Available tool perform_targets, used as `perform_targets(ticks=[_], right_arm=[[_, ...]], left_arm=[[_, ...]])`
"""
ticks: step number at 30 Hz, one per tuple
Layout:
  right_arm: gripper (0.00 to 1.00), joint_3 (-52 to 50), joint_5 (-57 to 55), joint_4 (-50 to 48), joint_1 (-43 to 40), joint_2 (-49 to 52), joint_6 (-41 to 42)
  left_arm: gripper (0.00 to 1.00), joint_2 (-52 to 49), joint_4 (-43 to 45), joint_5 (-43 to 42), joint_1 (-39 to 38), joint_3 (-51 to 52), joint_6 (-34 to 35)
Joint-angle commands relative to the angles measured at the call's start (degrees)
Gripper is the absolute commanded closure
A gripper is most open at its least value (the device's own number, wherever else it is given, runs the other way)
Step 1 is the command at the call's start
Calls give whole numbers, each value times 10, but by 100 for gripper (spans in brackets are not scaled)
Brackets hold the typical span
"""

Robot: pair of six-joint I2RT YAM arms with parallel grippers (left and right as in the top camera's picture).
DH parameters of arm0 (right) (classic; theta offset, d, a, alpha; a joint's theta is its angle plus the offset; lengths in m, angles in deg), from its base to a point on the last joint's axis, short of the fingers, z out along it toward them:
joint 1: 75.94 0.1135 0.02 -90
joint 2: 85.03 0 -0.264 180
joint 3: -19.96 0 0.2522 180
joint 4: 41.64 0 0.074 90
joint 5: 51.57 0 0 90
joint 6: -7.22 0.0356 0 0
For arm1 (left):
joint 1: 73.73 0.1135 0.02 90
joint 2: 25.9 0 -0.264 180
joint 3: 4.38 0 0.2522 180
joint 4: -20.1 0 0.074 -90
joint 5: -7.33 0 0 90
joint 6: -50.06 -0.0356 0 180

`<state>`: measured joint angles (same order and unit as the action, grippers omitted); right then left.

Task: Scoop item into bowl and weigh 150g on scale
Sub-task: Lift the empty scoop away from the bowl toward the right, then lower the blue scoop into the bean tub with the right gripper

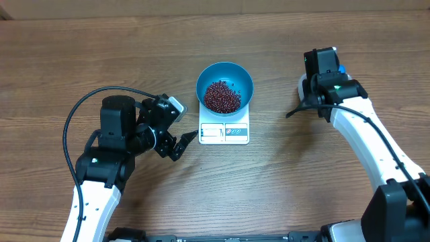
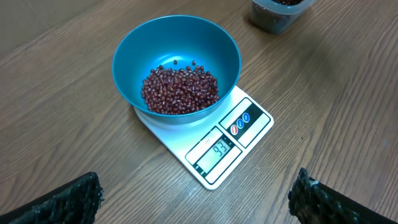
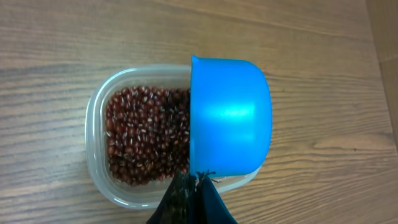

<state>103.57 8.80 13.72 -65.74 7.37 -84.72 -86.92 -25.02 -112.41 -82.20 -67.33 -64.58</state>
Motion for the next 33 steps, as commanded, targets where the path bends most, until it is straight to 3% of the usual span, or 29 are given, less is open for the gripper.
perform_targets(ticks=[1, 17, 33], right_arm=[[96, 18, -10, 4, -1, 12, 0], [96, 18, -41, 10, -1, 94, -28], [96, 18, 116, -6, -1, 76, -23]], left_arm=[[0, 3, 0, -1, 5, 3, -11], [1, 3, 0, -1, 5, 3, -11], [1, 3, 0, -1, 5, 3, -11]])
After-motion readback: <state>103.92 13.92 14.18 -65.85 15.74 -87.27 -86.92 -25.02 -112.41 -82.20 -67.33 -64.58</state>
